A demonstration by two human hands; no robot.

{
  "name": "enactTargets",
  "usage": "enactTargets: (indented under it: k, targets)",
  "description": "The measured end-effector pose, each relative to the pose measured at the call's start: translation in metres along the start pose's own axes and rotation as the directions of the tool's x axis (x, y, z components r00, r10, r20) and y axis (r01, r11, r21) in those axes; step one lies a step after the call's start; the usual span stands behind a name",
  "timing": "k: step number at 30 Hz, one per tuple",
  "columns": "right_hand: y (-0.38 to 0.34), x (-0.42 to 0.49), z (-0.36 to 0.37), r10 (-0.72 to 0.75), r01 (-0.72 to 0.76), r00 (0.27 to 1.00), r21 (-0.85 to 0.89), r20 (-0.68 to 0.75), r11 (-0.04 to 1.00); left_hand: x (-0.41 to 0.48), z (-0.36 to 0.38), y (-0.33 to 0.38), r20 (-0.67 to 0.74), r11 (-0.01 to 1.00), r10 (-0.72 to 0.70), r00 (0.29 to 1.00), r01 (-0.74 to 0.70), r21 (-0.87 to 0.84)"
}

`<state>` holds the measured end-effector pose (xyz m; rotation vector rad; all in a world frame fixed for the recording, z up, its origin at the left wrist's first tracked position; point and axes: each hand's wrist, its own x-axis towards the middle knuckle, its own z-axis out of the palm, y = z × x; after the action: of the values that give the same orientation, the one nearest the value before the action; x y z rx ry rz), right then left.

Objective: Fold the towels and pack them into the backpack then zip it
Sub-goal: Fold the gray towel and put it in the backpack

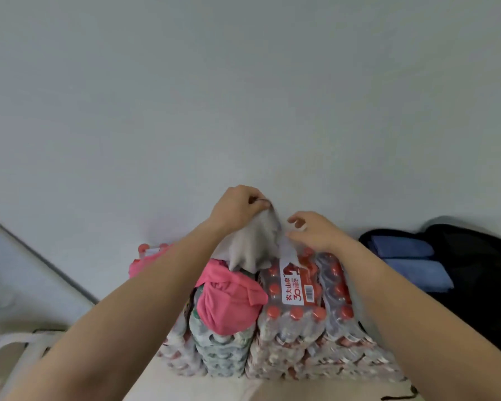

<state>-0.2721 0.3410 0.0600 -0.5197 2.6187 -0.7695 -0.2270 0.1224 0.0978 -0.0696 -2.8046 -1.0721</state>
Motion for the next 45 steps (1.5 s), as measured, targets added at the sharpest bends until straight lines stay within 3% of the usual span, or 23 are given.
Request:
enactTargets:
  k: [4,9,14,18,22,25,29,35,40,45]
  targets:
    - [-0.009,-0.004,0.017,-0.146,0.160,0.985,0.182,-0.088,0.970,-0.009,0.033,-0.008,0.083,0.998,-0.055,0.995,0.058,-0.030]
    - [-0.009,-0.003,0.017,-0.202,0.216,0.971,0.103,-0.132,0.971,-0.014,0.049,-0.014,0.099,0.995,-0.097,0.990,0.100,-0.026]
    - [-0.003,0.003,0.008,-0.131,0.171,0.963,0.156,-0.237,0.973,-0.025,0.054,-0.026,0.186,0.989,-0.137,0.973,0.125,0.073]
    - [0.010,0.007,-0.002,-0.061,0.112,0.952,0.157,-0.300,0.981,-0.036,0.055,-0.050,0.153,0.981,-0.195,0.969,0.191,0.041]
    - [0.015,0.007,0.005,-0.013,0.057,0.988,0.290,-0.151,0.955,-0.035,0.048,-0.051,0.121,0.990,-0.137,0.983,0.141,-0.027]
    - [0.010,0.009,0.016,-0.062,0.080,0.996,0.350,-0.060,0.934,-0.033,0.046,-0.044,0.127,0.993,-0.094,0.987,0.102,-0.059]
    - [0.003,0.015,0.021,-0.094,0.106,0.994,0.307,-0.053,0.946,-0.030,0.047,-0.045,0.144,0.994,-0.076,0.987,0.086,-0.061]
    - [-0.005,0.023,0.021,-0.164,0.154,0.982,0.104,0.091,0.983,-0.029,0.044,-0.040,0.206,0.998,-0.043,0.978,0.050,-0.027]
    - [-0.013,0.023,0.010,-0.195,0.200,0.979,0.121,-0.052,0.972,-0.032,0.040,-0.046,0.150,0.995,-0.103,0.983,0.103,0.005]
    - [-0.023,0.027,-0.014,-0.163,0.193,0.927,0.058,-0.337,0.979,-0.037,0.030,-0.060,0.106,0.988,-0.151,0.983,0.146,0.049]
